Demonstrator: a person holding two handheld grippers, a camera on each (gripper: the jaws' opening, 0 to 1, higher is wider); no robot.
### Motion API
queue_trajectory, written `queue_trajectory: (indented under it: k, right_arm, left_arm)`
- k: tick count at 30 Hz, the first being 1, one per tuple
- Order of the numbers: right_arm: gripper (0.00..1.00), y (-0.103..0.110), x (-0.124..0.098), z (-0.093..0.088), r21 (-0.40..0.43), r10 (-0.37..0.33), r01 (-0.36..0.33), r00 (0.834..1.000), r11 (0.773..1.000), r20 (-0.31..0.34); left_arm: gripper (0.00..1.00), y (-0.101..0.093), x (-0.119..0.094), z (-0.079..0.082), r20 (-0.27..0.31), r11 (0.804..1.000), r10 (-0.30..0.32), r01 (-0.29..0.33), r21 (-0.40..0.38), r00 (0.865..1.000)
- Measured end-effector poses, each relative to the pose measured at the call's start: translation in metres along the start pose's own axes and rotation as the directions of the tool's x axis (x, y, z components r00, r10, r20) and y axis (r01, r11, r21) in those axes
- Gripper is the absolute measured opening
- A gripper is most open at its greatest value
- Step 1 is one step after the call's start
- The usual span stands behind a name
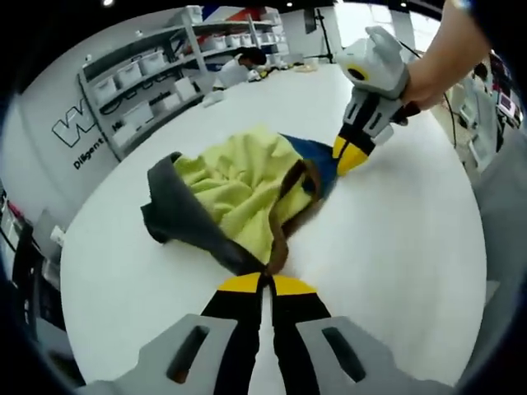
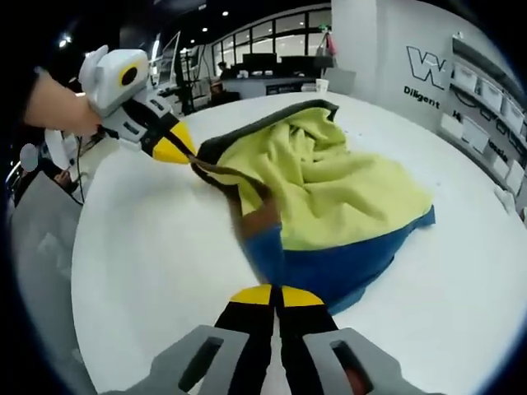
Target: Fold the garment on the visible template until the final outline fits inside the template.
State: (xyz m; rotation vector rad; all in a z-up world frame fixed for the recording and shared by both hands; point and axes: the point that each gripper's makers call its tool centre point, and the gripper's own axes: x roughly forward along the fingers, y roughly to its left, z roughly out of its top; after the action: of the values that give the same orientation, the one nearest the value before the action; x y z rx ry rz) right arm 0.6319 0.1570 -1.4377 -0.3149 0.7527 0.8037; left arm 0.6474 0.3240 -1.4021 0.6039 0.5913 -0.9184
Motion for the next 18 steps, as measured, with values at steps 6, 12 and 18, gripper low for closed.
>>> queue_trajectory:
  k: [6,12,18]
  right_arm:
    - [0.0,0.0,-0.017,-0.001,-0.011,0.007,-0.007,1.0,1.0,0.02]
    - [0.0,0.008,-0.039,-0.001,-0.032,0.012,-0.01,0.999,0.999,0.041]
    - [0.0,0.033,-0.06,-0.01,-0.058,0.043,-0.04,0.998,0.997,0.049]
  left_arm:
    - [0.03,-0.009,-0.011,0.0,0.015,1.0,-0.005,0.006,-0.02,1.0]
    - [0.03,-0.03,-0.028,-0.001,0.032,0.999,-0.029,0.03,-0.04,0.999]
    - [0.03,-0.063,-0.049,-0.007,0.042,0.995,-0.068,0.071,-0.064,0.997]
